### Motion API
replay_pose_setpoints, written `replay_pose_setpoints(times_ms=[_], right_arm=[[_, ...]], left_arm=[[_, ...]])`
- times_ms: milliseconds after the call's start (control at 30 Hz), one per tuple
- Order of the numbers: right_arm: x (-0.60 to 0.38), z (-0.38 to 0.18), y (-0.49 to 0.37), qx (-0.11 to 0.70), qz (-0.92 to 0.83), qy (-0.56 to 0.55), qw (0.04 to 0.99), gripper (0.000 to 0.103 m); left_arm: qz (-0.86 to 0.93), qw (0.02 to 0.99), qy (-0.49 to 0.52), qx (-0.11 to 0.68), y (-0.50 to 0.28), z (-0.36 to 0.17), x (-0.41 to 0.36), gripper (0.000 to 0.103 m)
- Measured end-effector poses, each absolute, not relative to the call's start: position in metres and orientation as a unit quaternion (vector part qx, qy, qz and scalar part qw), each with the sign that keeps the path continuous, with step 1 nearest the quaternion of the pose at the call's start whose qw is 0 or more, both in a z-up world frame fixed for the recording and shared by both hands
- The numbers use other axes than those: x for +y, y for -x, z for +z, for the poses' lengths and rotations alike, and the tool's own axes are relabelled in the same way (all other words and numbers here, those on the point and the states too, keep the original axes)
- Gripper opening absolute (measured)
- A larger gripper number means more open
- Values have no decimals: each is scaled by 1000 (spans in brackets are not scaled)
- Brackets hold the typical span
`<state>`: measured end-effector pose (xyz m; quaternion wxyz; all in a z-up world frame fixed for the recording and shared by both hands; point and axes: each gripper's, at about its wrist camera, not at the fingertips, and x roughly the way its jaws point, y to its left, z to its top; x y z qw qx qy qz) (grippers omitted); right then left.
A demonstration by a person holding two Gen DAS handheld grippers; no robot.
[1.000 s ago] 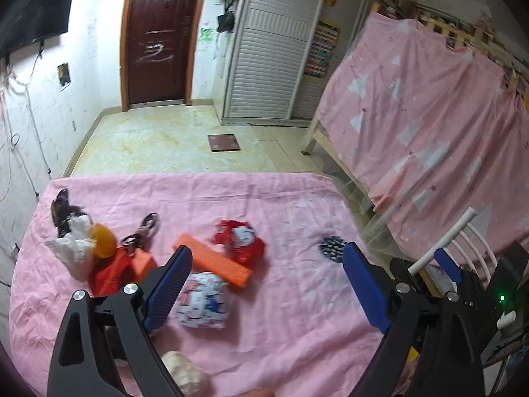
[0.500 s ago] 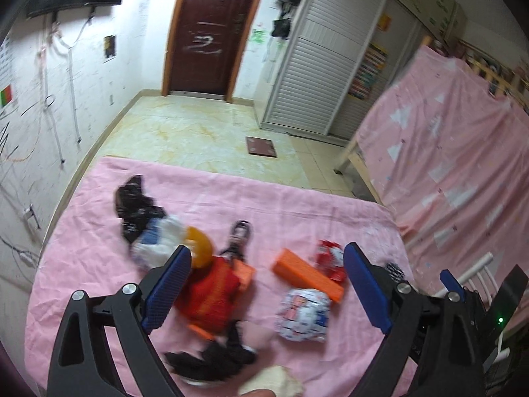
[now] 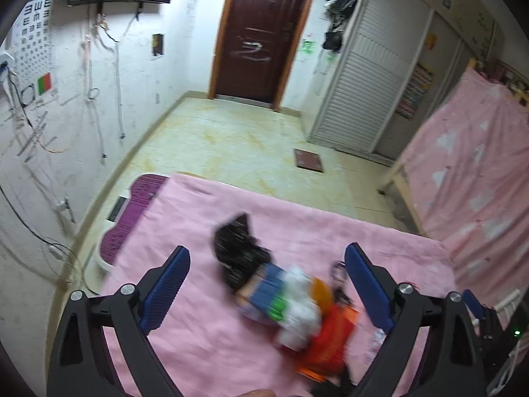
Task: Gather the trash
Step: 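Grasp the black plastic bag with the left tool while right grasps red snack bag, then carry both bags to the yellow bin and open both tools over it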
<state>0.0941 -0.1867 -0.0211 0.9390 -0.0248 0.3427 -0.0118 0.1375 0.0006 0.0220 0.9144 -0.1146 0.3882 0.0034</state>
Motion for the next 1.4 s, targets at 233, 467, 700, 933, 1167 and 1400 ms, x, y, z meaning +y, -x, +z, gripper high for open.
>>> replay_pose_setpoints(times_ms=[233, 467, 700, 933, 1167, 1400], right_arm=[[-192, -39, -117, 380, 31, -22, 924, 84], [-192, -58, -132, 414, 59, -33, 908, 68], [-200, -68, -138, 433, 68, -52, 897, 68], [-195, -66, -138, 427, 83, -50, 899, 34], [-206, -52, -125, 390, 68, -65, 916, 32], [-221, -27, -99, 351, 61, -79, 931, 32]], left_arm=[[35, 902, 108, 417, -176, 7, 28, 89], [38, 879, 98, 464, -206, -31, 25, 84], [18, 848, 119, 516, -220, -60, 28, 57], [27, 855, 115, 505, -216, -61, 28, 17], [59, 888, 89, 447, -191, -27, 24, 15], [57, 914, 77, 396, -153, 20, 7, 15]])
